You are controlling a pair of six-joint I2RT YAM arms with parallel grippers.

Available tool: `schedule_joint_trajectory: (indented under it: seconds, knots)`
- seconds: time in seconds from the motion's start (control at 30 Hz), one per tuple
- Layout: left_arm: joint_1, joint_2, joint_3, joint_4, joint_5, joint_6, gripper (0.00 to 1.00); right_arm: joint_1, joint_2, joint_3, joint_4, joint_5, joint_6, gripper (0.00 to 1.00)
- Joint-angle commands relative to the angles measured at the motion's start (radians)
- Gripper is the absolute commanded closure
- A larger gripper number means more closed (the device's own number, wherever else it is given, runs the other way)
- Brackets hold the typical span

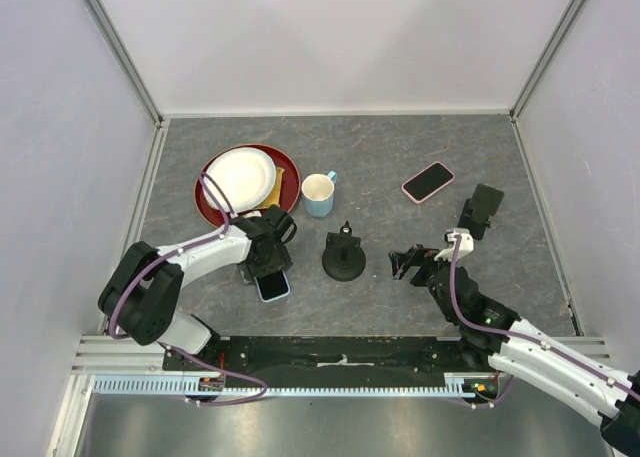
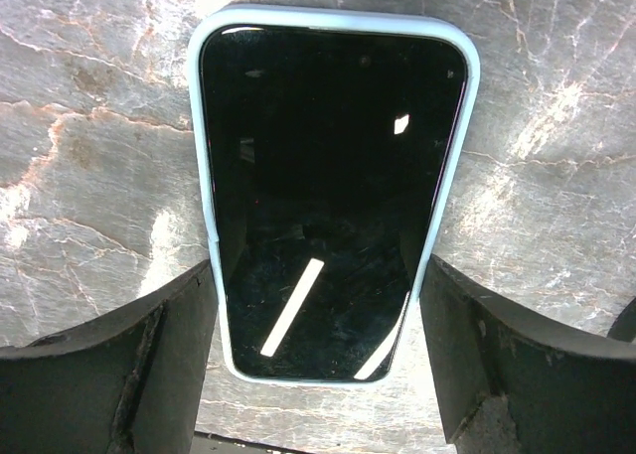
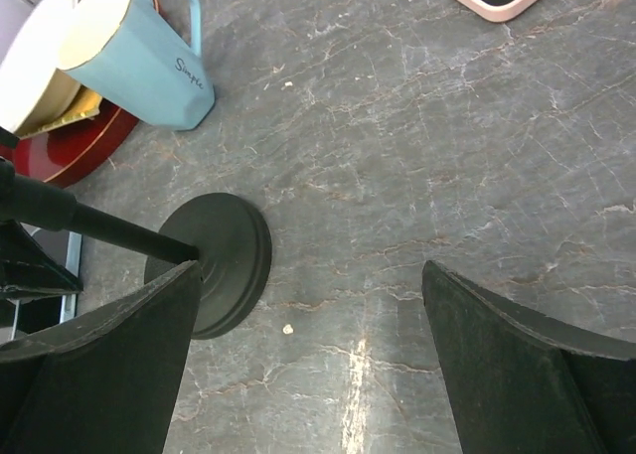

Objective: Place the phone on the phone stand

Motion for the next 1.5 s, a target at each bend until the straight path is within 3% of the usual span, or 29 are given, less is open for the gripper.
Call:
schedule_joint_trajectory:
  seconds: [0.0, 0.07, 0.27, 0.57, 0.8, 1.03, 1.23, 1.47]
  knots:
    - [-0.001, 0.023, -0.080, 0.115, 0.000, 0.071, 0.86, 0.000, 0.016, 0.106, -0.165, -0.001, 0.049, 0.02]
    - [-0.001, -0.004, -0.088, 0.124, 0.018, 0.069, 0.98, 0.002, 0.012, 0.132, -0.237, -0.018, 0.059, 0.02]
    - [0.000, -0.191, -0.152, 0.178, 0.087, 0.026, 0.98, 0.002, -0.008, 0.252, -0.380, -0.088, 0.038, 0.02]
    - [-0.001, -0.541, -0.226, 0.220, 0.087, -0.015, 0.98, 0.000, 0.150, 0.472, -0.478, -0.182, -0.014, 0.02]
    - [0.000, -0.814, -0.238, 0.222, 0.033, 0.041, 0.98, 0.003, 0.263, 0.695, -0.565, -0.194, -0.065, 0.02]
    - [-0.001, -1.049, -0.214, 0.308, 0.078, 0.182, 0.98, 0.005, 0.271, 0.750, -0.513, -0.306, -0.106, 0.02]
    - [-0.001, -1.060, -0.051, 0.355, 0.127, 0.373, 0.98, 0.038, 0.387, 0.850, -0.463, -0.381, -0.102, 0.02]
    - [-0.001, -0.870, 0.202, 0.380, 0.230, 0.502, 0.98, 0.132, 0.636, 1.138, -0.472, -0.352, -0.056, 0.02]
